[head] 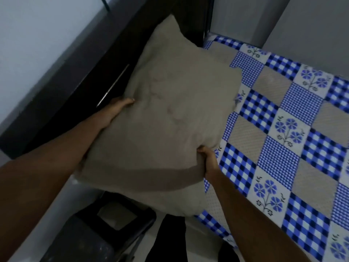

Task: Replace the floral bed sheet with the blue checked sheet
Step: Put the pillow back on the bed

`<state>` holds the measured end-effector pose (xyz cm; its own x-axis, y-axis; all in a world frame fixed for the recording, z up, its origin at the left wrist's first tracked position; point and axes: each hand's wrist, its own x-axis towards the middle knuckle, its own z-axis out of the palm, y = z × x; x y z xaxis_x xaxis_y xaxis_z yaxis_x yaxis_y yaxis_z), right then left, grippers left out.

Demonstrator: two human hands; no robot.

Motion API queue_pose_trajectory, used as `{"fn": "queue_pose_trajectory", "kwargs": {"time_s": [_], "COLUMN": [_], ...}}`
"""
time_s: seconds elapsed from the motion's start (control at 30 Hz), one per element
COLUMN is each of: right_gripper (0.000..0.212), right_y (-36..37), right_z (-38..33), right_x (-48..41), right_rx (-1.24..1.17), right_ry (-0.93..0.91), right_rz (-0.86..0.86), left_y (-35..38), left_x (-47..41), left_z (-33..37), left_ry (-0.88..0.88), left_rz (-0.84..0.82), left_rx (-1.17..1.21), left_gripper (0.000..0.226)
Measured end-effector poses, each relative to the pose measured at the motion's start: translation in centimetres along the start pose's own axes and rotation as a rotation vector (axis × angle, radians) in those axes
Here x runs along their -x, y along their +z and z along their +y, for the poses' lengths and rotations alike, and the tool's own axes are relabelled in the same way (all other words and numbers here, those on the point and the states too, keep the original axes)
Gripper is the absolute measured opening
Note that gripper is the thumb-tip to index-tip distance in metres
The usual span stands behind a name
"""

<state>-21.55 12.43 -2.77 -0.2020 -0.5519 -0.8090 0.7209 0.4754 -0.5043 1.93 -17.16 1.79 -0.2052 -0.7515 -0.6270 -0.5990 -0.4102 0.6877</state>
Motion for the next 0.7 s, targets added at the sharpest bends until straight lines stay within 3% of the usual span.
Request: {"fn": "queue_pose_trajectory", "kwargs": {"time_s": [0.1, 0.2, 0.23, 0.33, 0.4, 0.47, 0.53, 0.63, 0.7], "right_gripper": [0.062, 0.084, 0.083, 0.053, 0.058, 0.049, 0.047, 0.084, 0.087], "right_y": [0.8, 1.6, 2.0, 2.8, 2.9, 2.7, 2.0, 1.5, 1.6], "right_z": [1.3, 1.5, 1.4, 1.2, 1.1, 0.7, 0.3, 0.3, 0.2], "right_x": [-2.4, -3.2, -2.8, -1.7, -1.2, -0.8, -0.9, -0.7, -0.5], "right_rx": [0.103, 0.128, 0.134, 0.217, 0.220, 0.071, -0.024, 0.067, 0.011], "right_ry": [0.076, 0.013, -0.060, -0.301, -0.329, -0.264, -0.193, -0.169, -0.208], "right_rz": [0.121, 0.282, 0.359, 0.590, 0.685, 0.647, 0.547, 0.429, 0.332], "left_y": [2.6, 3.9, 4.5, 5.5, 5.9, 5.8, 5.6, 4.7, 4.3], "left_x": [3.9, 2.4, 2.0, 2.3, 2.5, 2.9, 2.8, 2.8, 3.6], "left_z": [2.7, 2.2, 2.1, 1.4, 1.1, 1.3, 1.6, 2.1, 2.5], "left_ry": [0.031, 0.034, 0.018, 0.095, 0.111, 0.072, 0.007, -0.073, -0.034], "left_rz": [-0.070, 0.031, 0.085, 0.210, 0.278, 0.260, 0.160, 0.068, 0.012], "left_rx": [-0.107, -0.147, -0.173, -0.412, -0.600, -0.664, -0.528, -0.264, -0.157], "left_gripper": [0.048, 0.058, 0.067, 0.082, 0.090, 0.100, 0.108, 0.125, 0.117]}}
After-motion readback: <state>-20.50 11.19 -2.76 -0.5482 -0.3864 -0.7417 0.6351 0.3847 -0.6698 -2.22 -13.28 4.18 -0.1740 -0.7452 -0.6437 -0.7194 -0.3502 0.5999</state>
